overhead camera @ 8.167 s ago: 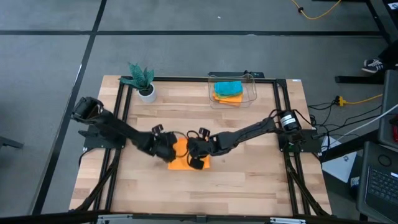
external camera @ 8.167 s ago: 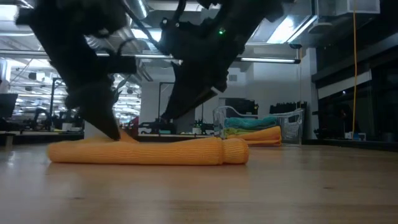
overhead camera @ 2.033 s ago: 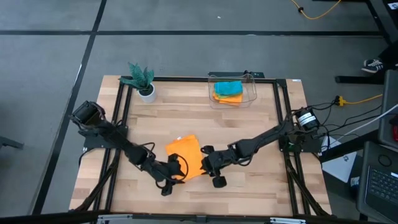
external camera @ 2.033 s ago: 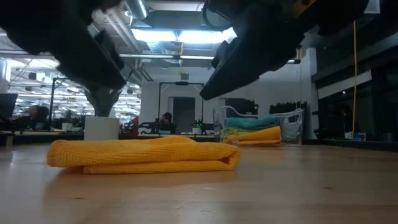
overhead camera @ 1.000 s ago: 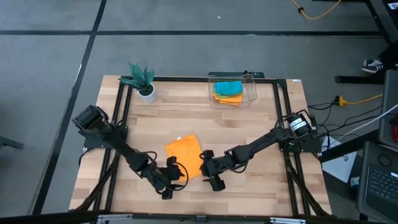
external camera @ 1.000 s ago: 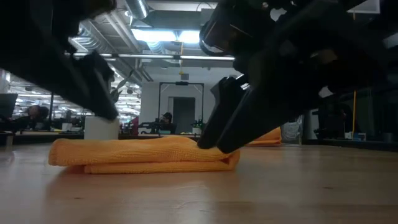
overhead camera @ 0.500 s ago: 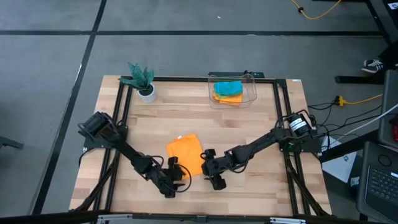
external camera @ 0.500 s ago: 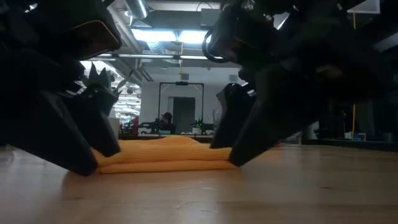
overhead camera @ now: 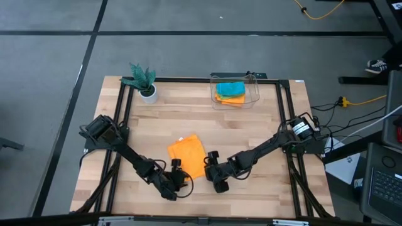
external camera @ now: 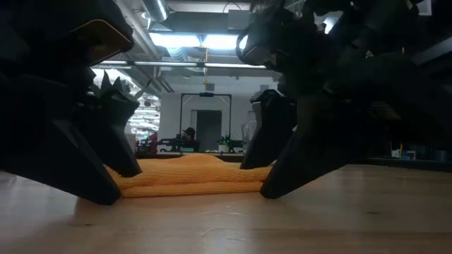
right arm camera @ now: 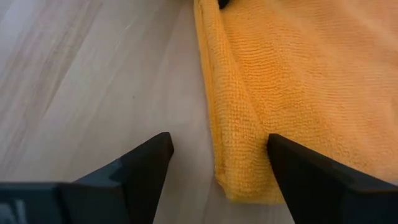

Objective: Fold microfiber towels
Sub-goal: Fold the orange microfiber towel

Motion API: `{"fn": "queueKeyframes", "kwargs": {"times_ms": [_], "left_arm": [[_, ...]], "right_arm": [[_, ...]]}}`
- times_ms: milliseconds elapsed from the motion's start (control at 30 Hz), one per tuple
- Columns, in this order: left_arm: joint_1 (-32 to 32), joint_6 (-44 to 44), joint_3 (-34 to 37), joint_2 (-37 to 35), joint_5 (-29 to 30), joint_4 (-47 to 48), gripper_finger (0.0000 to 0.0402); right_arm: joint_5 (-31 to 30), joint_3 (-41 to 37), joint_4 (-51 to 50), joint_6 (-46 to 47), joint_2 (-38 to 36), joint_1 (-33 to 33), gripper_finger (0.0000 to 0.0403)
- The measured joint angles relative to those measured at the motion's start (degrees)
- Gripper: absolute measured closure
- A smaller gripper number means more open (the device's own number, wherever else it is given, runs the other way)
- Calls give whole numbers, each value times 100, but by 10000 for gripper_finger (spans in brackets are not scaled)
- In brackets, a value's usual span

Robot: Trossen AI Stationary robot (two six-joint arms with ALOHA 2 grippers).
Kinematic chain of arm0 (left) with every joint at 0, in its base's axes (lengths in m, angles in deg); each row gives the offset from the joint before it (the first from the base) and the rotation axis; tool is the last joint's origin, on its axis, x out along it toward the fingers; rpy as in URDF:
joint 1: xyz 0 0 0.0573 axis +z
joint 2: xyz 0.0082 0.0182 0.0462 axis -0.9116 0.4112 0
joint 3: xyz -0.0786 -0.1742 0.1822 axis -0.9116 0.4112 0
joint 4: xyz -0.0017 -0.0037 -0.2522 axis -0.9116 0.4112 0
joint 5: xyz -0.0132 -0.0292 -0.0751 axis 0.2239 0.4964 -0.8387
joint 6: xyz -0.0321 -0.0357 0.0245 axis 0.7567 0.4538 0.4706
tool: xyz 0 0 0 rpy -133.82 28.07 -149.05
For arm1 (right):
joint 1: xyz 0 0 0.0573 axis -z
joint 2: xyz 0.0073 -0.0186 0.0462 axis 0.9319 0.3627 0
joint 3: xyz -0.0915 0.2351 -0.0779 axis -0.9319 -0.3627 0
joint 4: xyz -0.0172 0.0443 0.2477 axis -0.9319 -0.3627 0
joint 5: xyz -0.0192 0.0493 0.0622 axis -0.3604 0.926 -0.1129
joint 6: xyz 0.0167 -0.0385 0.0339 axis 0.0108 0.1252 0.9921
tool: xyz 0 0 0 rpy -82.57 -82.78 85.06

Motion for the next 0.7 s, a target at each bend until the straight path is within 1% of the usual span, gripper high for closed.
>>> {"fn": "queueKeyframes", "kwargs": {"times_ms": [167, 400, 533, 700], "left_arm": [[0, -83, 2, 0, 13, 71, 292], [9, -96, 11, -3, 12, 122, 356], [13, 28, 13, -10, 25, 146, 394], [-9, 90, 15, -11, 17, 142, 399]], "right_arm": [[-36, -2, -28, 241, 14, -55, 159], [64, -9, -38, 937, 24, -92, 227], [43, -11, -19, 1315, 31, -162, 281], [85, -11, 110, 1817, 37, -277, 371]]}}
